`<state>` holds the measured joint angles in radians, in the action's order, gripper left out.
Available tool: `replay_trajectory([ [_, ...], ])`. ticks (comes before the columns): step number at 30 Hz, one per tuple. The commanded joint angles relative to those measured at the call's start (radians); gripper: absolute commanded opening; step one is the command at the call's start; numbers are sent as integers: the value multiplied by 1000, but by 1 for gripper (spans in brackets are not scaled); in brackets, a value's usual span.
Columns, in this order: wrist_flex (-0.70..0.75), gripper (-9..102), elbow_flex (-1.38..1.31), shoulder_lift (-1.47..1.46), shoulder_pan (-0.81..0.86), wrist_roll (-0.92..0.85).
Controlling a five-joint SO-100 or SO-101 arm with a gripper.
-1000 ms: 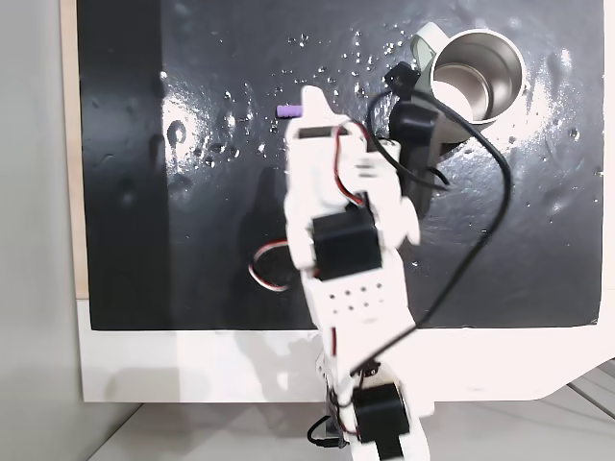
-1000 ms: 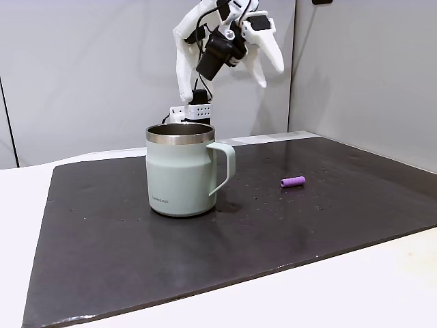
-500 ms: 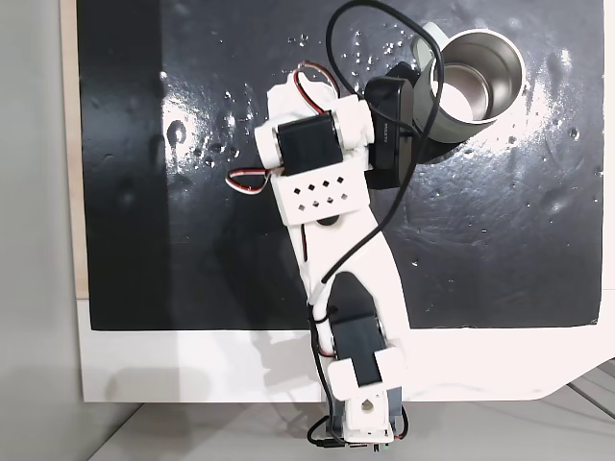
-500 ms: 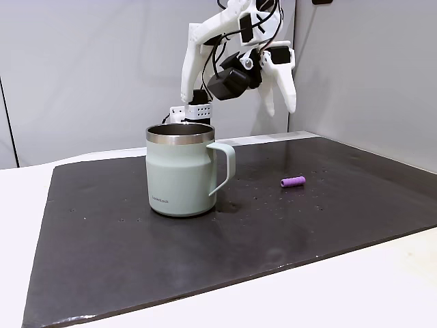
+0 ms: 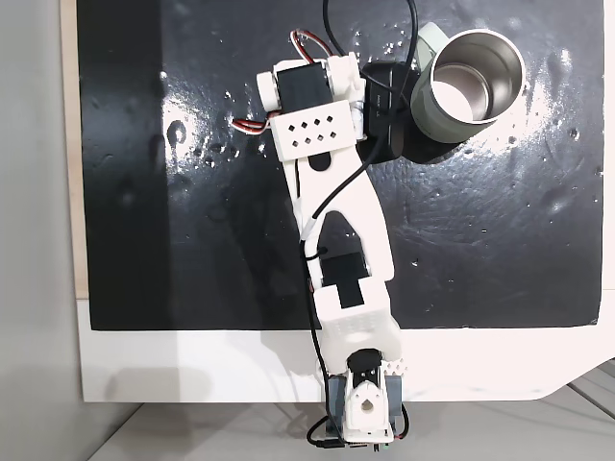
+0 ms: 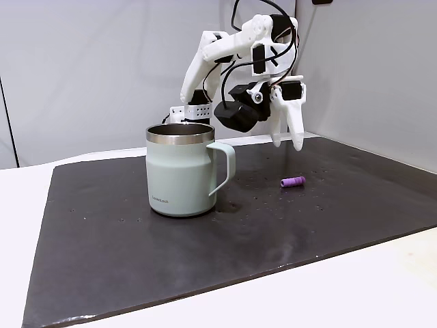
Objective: Grasp a pengrip and put it in the cup.
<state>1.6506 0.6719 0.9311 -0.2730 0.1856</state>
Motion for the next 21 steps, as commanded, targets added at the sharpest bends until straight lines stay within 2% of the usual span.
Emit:
replay_trajectory([
  [1,11,27,-115,-43,21,-14],
  [21,20,27,-414,-397,-9,-35],
])
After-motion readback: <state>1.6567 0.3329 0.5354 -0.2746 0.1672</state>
